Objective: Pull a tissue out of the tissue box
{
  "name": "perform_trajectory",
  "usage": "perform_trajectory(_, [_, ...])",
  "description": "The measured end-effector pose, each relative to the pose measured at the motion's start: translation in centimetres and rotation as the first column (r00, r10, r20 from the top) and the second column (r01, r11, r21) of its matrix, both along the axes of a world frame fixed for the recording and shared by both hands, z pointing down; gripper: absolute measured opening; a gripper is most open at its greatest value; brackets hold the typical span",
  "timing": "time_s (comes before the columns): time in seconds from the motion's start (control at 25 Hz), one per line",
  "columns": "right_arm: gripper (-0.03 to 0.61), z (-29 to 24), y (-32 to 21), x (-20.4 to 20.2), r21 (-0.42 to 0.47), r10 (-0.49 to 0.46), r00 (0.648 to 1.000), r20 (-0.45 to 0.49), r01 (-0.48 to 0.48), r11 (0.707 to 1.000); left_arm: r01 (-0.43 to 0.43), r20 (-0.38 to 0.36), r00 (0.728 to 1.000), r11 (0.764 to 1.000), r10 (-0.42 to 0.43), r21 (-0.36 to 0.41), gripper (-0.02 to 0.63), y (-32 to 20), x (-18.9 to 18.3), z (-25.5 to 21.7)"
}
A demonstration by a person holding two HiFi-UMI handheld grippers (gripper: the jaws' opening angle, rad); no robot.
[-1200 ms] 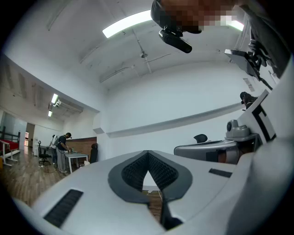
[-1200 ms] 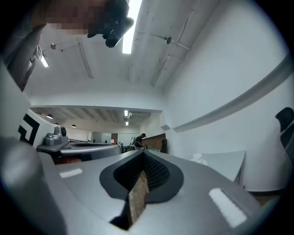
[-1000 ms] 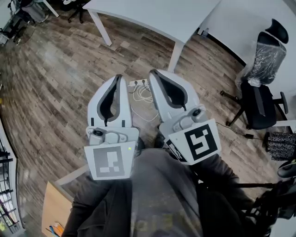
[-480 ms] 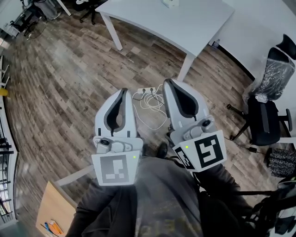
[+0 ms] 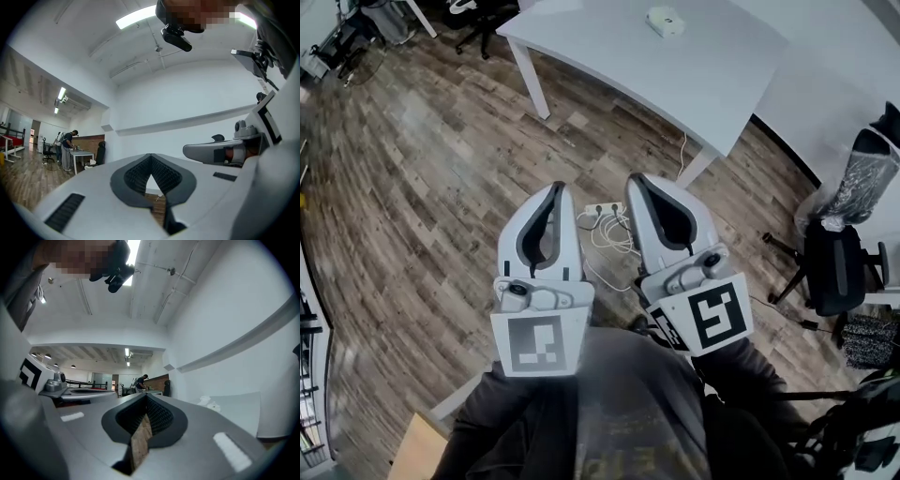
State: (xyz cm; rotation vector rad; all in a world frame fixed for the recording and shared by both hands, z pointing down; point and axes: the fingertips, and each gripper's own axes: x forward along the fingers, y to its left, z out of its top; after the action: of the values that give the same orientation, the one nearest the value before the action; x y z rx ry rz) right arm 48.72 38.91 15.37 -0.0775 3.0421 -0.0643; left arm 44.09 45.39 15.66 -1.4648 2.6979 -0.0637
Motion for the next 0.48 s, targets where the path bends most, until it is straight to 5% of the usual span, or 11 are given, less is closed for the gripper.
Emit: perform_trajectory(0.48, [0.003, -1.2, 0.7, -15.5, 0.024, 0.043, 0.999, -0.002, -0.043, 0.999, -0.064, -0.01, 0.998, 0.998, 0.064, 0.004, -0.002, 0.2, -14.8, -0.7])
